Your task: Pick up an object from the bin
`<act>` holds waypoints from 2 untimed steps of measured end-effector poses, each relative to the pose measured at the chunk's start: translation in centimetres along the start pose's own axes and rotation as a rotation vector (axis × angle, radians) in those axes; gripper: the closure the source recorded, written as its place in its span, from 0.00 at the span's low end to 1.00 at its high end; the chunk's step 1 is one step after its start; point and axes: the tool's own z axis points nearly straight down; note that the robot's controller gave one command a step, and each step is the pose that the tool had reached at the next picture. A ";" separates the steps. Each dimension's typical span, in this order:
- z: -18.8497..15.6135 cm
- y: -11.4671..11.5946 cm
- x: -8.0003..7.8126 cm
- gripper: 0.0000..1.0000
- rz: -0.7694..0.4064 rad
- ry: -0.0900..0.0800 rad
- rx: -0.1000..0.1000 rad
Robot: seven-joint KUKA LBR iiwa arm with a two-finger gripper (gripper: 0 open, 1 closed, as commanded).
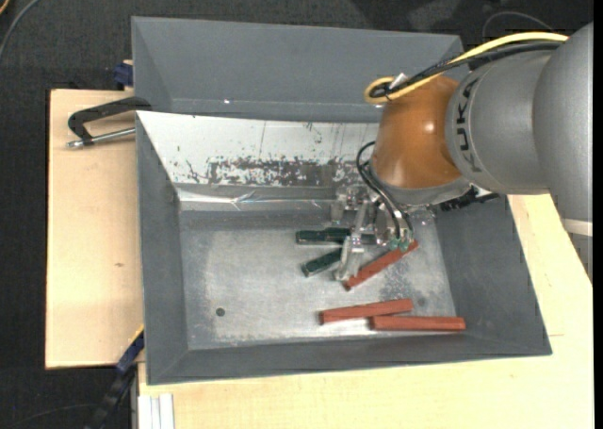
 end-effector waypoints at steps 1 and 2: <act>0.0 0.0 0.0 1.00 -0.001 0.000 0.000; -3.8 0.1 -0.2 1.00 -0.002 -0.008 0.000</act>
Offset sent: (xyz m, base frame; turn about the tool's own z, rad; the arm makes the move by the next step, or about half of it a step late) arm 0.0000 0.0000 0.0000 0.0000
